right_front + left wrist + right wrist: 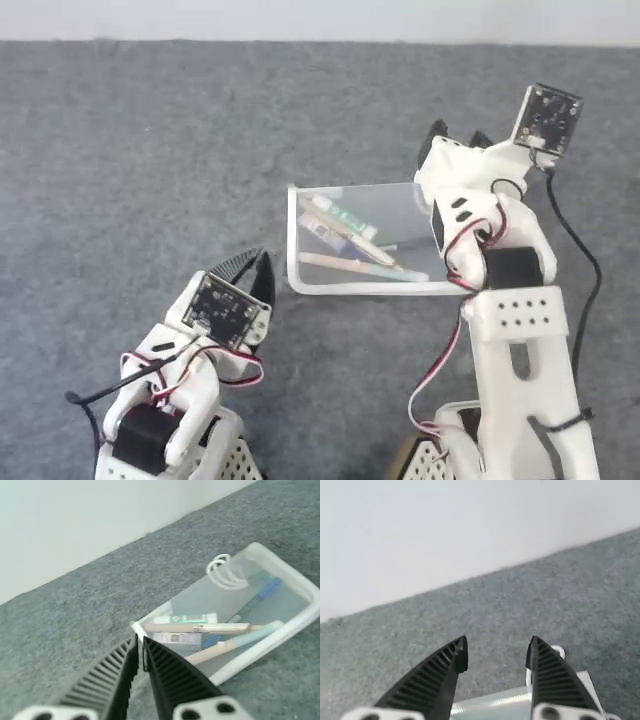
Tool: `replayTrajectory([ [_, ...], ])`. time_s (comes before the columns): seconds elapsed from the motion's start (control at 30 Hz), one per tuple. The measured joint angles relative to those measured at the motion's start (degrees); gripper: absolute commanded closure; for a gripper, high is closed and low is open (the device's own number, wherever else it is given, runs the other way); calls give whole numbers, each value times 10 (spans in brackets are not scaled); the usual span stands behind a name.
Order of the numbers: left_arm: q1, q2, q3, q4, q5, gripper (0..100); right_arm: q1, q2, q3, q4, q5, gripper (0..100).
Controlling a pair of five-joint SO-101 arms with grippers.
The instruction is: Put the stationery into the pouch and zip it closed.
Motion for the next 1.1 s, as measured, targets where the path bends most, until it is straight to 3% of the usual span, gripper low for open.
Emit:
replayTrajectory([
  [0.1, -26, 0, 12, -13, 18, 991, 1, -40, 1, 12, 1, 812],
  [0.4, -95, 0, 16, -37, 46, 991, 0, -193, 134, 68, 112, 812],
  [0.73, -109, 0, 20, -22, 46, 984, -1, -367, 328, 67, 114, 810],
  [0.93, -138, 0, 67, -19, 47, 956, 0, -446, 447, -2, 114, 812],
  [1.1, -162, 0, 85, -19, 98, 957, -1, -530, 527, -17, 114, 812],
])
